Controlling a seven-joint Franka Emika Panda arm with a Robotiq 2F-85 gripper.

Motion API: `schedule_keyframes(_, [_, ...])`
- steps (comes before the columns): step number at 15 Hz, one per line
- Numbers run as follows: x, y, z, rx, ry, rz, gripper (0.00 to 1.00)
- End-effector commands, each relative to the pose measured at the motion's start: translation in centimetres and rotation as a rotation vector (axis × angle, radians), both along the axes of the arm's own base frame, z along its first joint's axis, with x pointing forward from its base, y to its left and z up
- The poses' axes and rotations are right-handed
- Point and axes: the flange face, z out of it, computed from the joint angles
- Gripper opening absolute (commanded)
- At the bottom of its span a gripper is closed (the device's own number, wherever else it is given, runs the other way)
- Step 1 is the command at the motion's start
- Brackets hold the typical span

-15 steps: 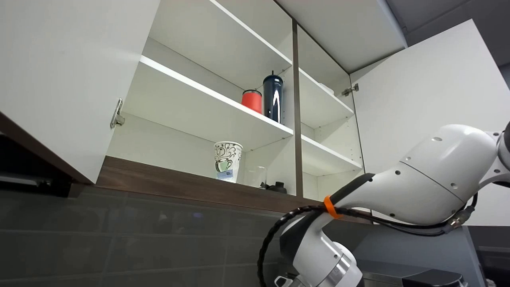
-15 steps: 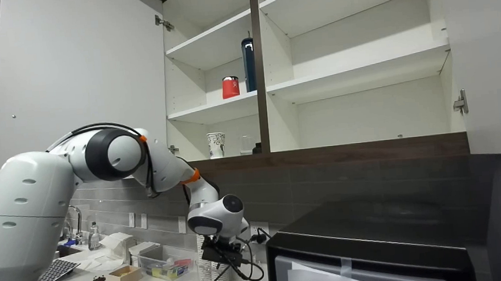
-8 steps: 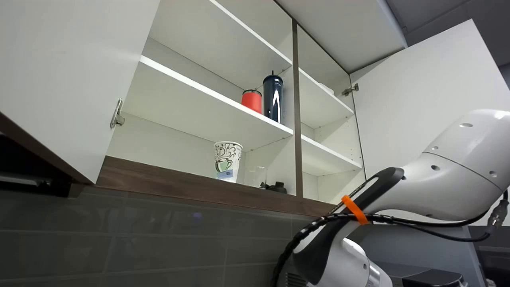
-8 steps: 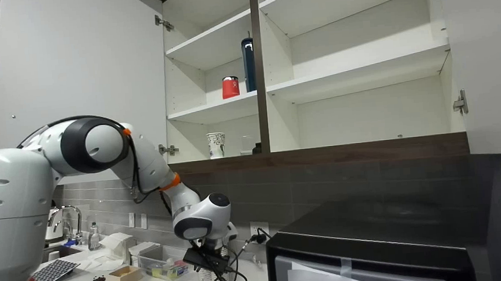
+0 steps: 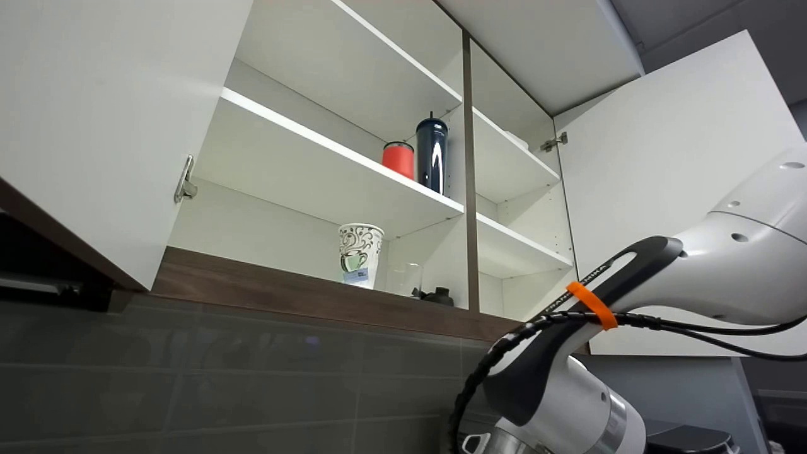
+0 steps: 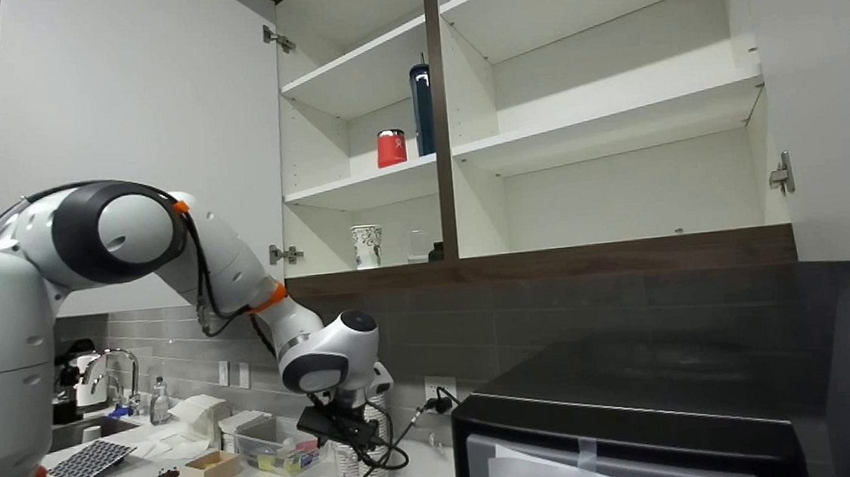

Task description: Put the stick in the cup on the counter

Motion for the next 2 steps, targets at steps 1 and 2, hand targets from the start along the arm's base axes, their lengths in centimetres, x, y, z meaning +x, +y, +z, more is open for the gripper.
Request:
schedule_keyframes(1, [-0.06,0.01,0.14,-0.002,0.000,0.001,1.00])
schedule_keyframes(2, [-0.08,0.00,0.13,-0.002,0.000,0.001,1.00])
